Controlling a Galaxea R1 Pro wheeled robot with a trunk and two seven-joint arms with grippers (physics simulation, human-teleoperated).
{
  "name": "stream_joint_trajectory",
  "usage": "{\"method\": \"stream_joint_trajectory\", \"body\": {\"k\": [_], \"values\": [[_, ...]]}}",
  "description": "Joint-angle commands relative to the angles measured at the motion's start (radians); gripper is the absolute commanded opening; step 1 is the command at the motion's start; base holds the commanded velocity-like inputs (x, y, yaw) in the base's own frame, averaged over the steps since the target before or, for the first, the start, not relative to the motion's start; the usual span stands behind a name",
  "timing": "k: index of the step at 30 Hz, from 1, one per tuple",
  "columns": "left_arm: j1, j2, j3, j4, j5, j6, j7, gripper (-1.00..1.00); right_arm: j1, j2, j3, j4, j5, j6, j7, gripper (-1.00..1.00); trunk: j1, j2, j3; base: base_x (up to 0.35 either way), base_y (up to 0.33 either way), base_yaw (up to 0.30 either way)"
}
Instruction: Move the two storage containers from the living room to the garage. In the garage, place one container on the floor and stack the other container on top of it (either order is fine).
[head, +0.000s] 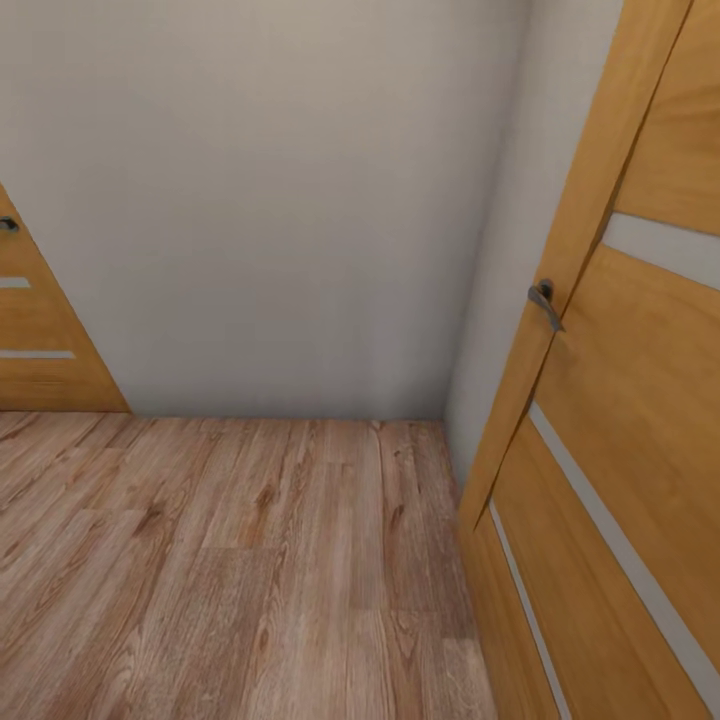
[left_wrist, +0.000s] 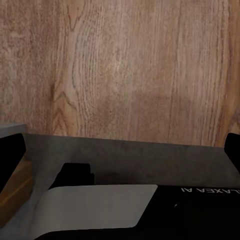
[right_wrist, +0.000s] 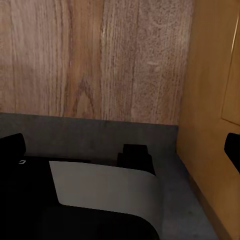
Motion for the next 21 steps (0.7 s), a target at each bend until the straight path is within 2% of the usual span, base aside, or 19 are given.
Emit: {"method": "stream_joint_trajectory", "body": {"k": [1, 7, 13, 21], "values": [[-0.001, 0.000, -0.009, 0.001, 0.008, -0.004, 0.005, 1.00, 0.000, -0.001, 0.003, -0.002, 0.000, 0.005, 0.002, 1.00, 0.000, 0.000, -0.001, 0.000, 0.011, 0.000], [-0.001, 0.000, -0.009, 0.001, 0.008, -0.004, 0.005, 1.00, 0.000, -0.001, 0.003, -0.002, 0.000, 0.005, 0.002, 1.00, 0.000, 0.000, -0.001, 0.027, 0.005, 0.000], [-0.001, 0.000, -0.010, 0.001, 0.008, -0.004, 0.005, 1.00, 0.000, 0.000, 0.003, -0.002, 0.000, 0.005, 0.002, 1.00, 0.000, 0.000, -0.001, 0.200, 0.001, 0.004], [-0.001, 0.000, -0.010, 0.001, 0.008, -0.004, 0.005, 1.00, 0.000, 0.001, 0.003, -0.002, 0.000, 0.005, 0.002, 1.00, 0.000, 0.000, -0.006, 0.085, 0.000, 0.108]]}}
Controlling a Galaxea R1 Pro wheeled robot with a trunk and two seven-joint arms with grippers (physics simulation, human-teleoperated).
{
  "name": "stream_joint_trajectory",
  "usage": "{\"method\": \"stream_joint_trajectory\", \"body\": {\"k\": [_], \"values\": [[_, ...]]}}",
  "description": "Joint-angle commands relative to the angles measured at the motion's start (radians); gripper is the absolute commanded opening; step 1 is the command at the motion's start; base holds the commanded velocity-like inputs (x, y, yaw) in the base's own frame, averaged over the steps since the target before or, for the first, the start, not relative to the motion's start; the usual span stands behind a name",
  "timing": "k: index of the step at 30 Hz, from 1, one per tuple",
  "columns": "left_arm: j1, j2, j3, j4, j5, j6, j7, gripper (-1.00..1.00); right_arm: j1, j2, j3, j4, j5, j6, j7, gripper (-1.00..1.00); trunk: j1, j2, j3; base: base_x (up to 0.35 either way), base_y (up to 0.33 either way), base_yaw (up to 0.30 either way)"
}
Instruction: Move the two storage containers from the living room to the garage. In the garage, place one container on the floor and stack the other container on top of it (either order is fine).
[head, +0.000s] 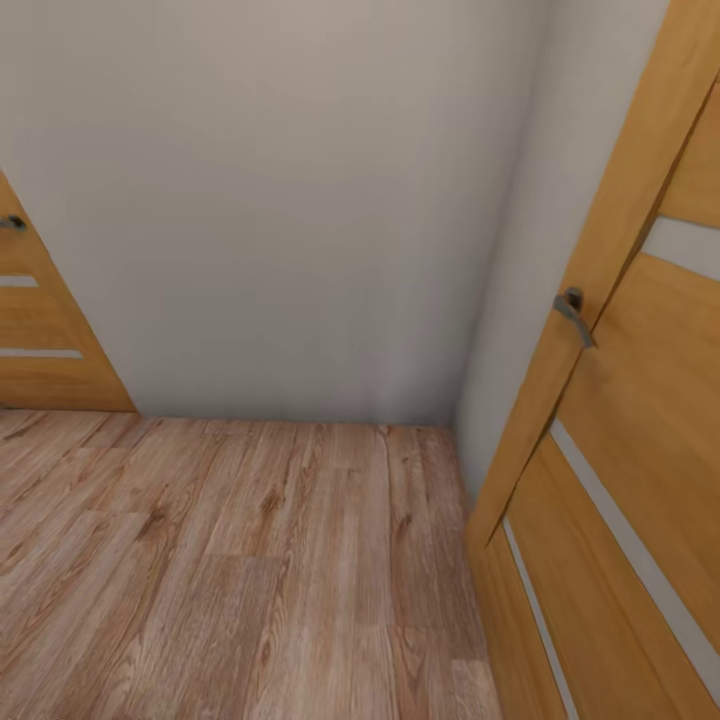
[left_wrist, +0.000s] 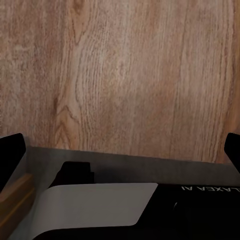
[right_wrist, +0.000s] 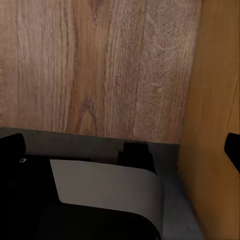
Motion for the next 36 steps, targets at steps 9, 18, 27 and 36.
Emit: {"method": "stream_joint_trajectory", "body": {"k": [9, 18, 27, 36], "values": [[-0.001, 0.000, -0.009, 0.001, 0.008, -0.004, 0.005, 1.00, 0.000, -0.001, 0.003, -0.002, 0.000, 0.005, 0.002, 1.00, 0.000, 0.000, -0.003, 0.132, 0.010, 0.038], [-0.001, 0.000, -0.009, 0.002, 0.008, -0.004, 0.005, 1.00, 0.000, -0.002, 0.003, -0.002, 0.000, 0.005, 0.002, 1.00, 0.000, 0.000, -0.003, 0.114, 0.011, 0.019], [-0.001, 0.000, -0.009, 0.002, 0.008, -0.004, 0.005, 1.00, 0.000, -0.002, 0.003, -0.002, 0.000, 0.004, 0.002, 1.00, 0.000, 0.000, -0.003, 0.244, -0.005, 0.001], [-0.001, 0.000, -0.006, 0.002, 0.009, -0.004, 0.005, 1.00, 0.000, -0.002, 0.003, -0.002, 0.000, 0.004, 0.002, 1.00, 0.000, 0.000, -0.003, 0.171, -0.082, 0.000]]}}
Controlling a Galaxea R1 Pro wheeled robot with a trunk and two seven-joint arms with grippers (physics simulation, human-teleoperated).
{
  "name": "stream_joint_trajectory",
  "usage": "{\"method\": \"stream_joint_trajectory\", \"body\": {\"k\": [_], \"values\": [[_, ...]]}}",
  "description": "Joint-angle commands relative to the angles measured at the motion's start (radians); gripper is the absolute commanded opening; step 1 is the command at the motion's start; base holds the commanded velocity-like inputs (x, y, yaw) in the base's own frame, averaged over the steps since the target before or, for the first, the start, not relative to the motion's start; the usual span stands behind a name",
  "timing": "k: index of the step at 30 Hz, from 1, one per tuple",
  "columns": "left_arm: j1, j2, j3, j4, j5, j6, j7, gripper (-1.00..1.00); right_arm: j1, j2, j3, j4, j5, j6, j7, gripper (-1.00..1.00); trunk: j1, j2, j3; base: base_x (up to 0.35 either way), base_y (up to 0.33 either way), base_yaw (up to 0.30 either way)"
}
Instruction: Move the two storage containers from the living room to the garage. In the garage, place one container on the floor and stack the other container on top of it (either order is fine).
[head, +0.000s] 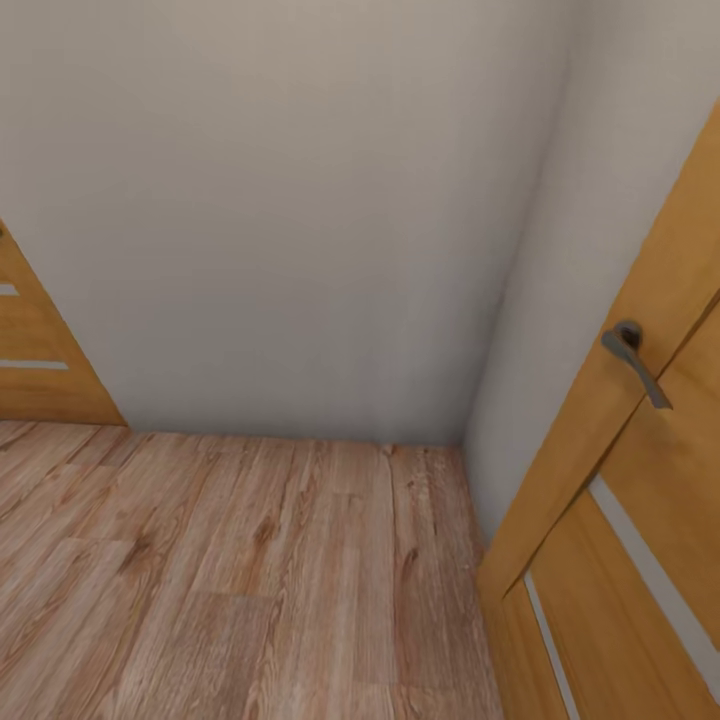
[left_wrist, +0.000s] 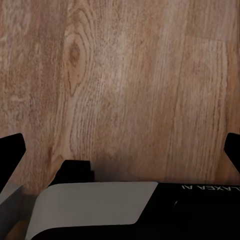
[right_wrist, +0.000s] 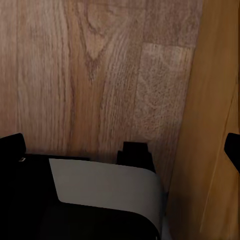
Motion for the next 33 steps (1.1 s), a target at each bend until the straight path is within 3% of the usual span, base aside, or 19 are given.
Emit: {"method": "stream_joint_trajectory", "body": {"k": [1, 11, 33], "values": [[-0.001, 0.000, -0.008, 0.001, 0.008, -0.004, 0.005, 1.00, 0.000, -0.001, 0.003, -0.002, 0.000, 0.005, 0.002, 1.00, 0.000, 0.000, -0.001, 0.072, -0.018, 0.000], [-0.001, 0.000, -0.007, 0.001, 0.008, -0.004, 0.005, 1.00, 0.000, -0.001, 0.003, -0.002, 0.000, 0.005, 0.002, 1.00, 0.000, 0.000, -0.001, 0.126, -0.005, 0.000], [-0.001, 0.000, -0.007, 0.001, 0.008, -0.004, 0.005, 1.00, 0.000, -0.001, 0.003, -0.002, 0.000, 0.005, 0.002, 1.00, 0.000, 0.000, -0.001, 0.009, 0.000, 0.000]]}}
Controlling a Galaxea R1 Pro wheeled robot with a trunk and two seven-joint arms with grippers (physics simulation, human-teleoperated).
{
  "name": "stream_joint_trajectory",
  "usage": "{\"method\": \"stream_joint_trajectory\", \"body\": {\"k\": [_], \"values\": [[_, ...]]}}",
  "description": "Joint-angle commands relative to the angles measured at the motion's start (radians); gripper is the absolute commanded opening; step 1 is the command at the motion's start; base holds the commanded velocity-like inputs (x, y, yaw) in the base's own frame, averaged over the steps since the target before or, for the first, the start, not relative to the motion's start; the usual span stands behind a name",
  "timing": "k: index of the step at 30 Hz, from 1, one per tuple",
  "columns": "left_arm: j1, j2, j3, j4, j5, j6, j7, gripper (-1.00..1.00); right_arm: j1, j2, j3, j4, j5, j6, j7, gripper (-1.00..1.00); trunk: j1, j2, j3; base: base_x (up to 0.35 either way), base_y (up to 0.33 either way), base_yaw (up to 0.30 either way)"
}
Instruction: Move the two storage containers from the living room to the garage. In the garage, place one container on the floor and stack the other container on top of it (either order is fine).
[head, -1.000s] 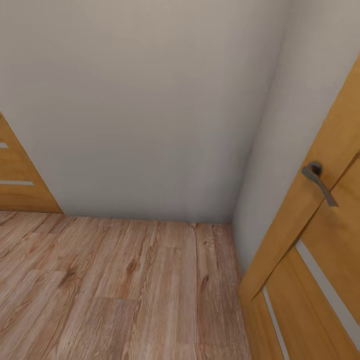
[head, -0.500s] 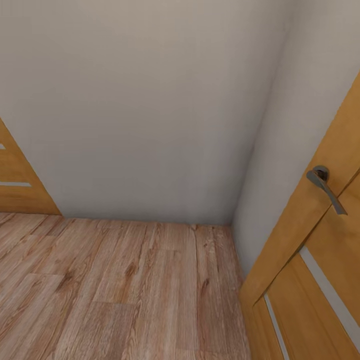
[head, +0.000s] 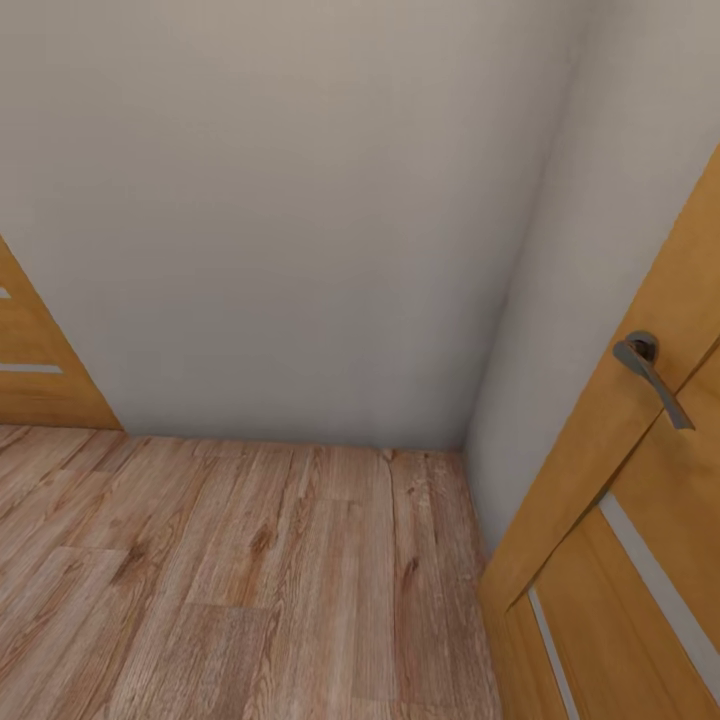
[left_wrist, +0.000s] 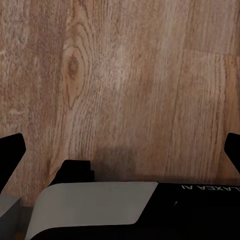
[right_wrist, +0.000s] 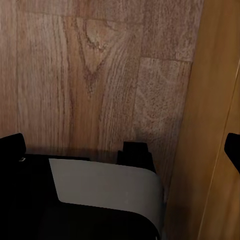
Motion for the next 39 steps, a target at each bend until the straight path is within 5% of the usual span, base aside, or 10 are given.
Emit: {"method": "stream_joint_trajectory", "body": {"k": [1, 20, 39], "values": [[-0.001, 0.000, -0.009, 0.001, 0.008, -0.004, 0.005, 1.00, 0.000, -0.001, 0.003, -0.002, 0.000, 0.005, 0.002, 1.00, 0.000, 0.000, -0.001, 0.000, 0.022, 0.000], [-0.001, 0.000, -0.013, 0.000, 0.007, -0.004, 0.005, 1.00, 0.000, 0.000, 0.003, -0.002, 0.000, 0.005, 0.002, 1.00, 0.000, 0.000, -0.001, 0.015, 0.037, 0.000], [-0.001, 0.000, -0.015, 0.000, 0.007, -0.004, 0.005, 1.00, 0.000, 0.000, 0.003, -0.002, 0.001, 0.005, 0.002, 1.00, 0.000, 0.000, -0.001, 0.170, 0.005, 0.000]]}}
